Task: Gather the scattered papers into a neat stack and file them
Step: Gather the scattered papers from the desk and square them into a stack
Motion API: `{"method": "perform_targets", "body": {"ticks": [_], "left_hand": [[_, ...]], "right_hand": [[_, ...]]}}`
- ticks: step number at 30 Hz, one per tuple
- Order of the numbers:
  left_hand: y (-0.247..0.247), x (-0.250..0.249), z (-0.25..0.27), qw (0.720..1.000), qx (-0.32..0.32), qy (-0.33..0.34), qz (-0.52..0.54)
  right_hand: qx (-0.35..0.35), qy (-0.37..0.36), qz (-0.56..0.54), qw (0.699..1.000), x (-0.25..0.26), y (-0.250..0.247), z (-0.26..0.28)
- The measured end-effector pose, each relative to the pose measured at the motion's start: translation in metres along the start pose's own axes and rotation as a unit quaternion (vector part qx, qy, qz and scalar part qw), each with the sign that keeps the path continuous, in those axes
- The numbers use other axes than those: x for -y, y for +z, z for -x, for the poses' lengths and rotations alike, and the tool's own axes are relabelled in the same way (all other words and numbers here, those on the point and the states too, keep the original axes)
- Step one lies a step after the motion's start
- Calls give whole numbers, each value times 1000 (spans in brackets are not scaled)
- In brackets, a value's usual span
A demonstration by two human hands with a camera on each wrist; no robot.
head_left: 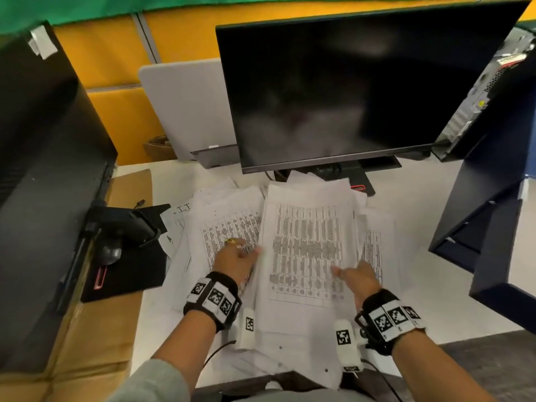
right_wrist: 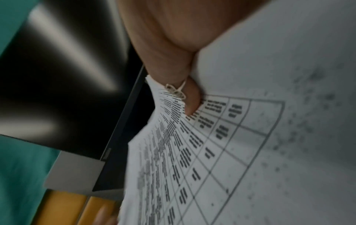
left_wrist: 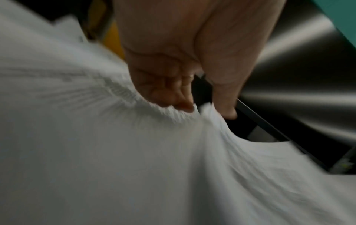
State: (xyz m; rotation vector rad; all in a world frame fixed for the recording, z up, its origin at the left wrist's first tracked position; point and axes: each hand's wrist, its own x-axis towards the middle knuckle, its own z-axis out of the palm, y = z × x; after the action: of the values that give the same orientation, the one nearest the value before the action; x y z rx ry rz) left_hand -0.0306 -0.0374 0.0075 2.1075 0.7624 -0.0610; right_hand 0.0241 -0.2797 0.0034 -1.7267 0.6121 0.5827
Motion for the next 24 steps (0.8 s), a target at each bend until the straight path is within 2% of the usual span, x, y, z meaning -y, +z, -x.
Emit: {"method": "perform_targets", "body": {"ticks": [1,2,3,5,7,11,14,17,19,22,24], "left_hand": [[-8,6,-2,996,-58,-17,-62],[-16,15,-5,982,-84,-59,-158],[-23,22,-7,957,-81,-116,-252],[-32,32,-11,920,-40,-212,-327],[-31,37,-16,924,-1,-216,-314],[-24,36,-19,944,41,-128,-301],[-26,34,-18,971,-4,-83,-224],[-31,24,-18,991,-23,-105,-79],[-34,17,-18,989,24,-129,-69],[-34,12,-18,982,110,-130,-81],[-31,10,-15,978,152,-131,-51]], "right_hand": [[-33,-6,20,999,0,-5,-10],[-54,-19,41,997,0,-12,-16],[-71,-26,53,996,-1,-19,-21],[-86,-33,49,995,0,-28,-22],[-82,-37,48,995,0,-31,-22],[-42,-25,28,998,4,-24,-18],[-16,-11,28,999,8,-23,-21],[15,-9,43,999,10,-24,-22],[38,0,40,998,11,-23,-20],[71,26,51,996,12,-13,-14],[83,28,50,995,12,-6,-10]]}}
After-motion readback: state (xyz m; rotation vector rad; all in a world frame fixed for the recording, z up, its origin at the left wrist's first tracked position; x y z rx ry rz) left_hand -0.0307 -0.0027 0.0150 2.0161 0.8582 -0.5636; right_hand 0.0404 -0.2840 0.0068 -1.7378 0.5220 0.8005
